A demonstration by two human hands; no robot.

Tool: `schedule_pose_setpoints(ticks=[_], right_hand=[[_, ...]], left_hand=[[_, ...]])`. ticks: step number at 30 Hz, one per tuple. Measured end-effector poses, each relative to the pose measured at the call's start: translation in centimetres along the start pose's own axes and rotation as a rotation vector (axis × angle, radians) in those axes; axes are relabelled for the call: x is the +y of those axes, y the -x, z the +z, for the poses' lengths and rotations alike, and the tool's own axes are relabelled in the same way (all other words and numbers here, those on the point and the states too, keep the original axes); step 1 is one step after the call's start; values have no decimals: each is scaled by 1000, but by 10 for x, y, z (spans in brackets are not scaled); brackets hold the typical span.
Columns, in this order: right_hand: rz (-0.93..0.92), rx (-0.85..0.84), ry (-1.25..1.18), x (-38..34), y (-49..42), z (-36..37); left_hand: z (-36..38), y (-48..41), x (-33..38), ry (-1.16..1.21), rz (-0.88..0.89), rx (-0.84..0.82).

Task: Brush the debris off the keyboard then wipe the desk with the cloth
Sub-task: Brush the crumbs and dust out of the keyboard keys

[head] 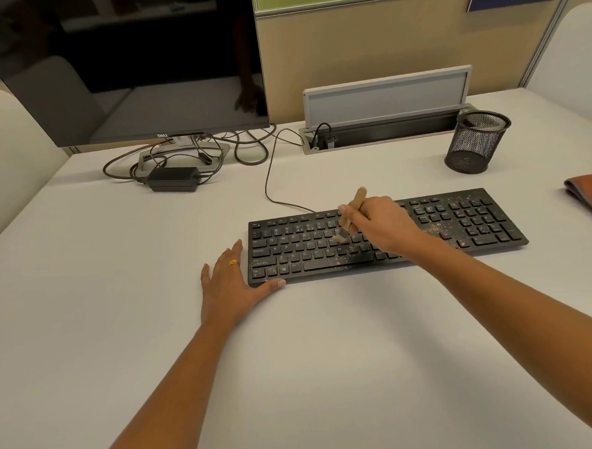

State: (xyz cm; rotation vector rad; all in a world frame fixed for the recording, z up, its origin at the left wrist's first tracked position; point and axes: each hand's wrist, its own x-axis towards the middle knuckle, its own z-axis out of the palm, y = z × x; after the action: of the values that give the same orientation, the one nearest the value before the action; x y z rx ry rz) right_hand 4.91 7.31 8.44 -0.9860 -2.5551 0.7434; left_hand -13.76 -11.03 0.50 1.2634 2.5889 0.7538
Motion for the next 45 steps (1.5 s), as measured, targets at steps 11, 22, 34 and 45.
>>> schedule_pose_setpoints(ticks=[11, 22, 34, 45], right_hand=[[-167, -88, 121, 16, 0, -4], [-22, 10, 17, 12, 5, 2], [-32, -45, -5, 16, 5, -3], [13, 72, 71, 15, 7, 0]], left_hand=[[1, -1, -1, -4, 2, 3], [2, -1, -2, -8, 2, 10], [1, -1, -1, -11, 4, 5], [2, -1, -1, -11, -3, 17]])
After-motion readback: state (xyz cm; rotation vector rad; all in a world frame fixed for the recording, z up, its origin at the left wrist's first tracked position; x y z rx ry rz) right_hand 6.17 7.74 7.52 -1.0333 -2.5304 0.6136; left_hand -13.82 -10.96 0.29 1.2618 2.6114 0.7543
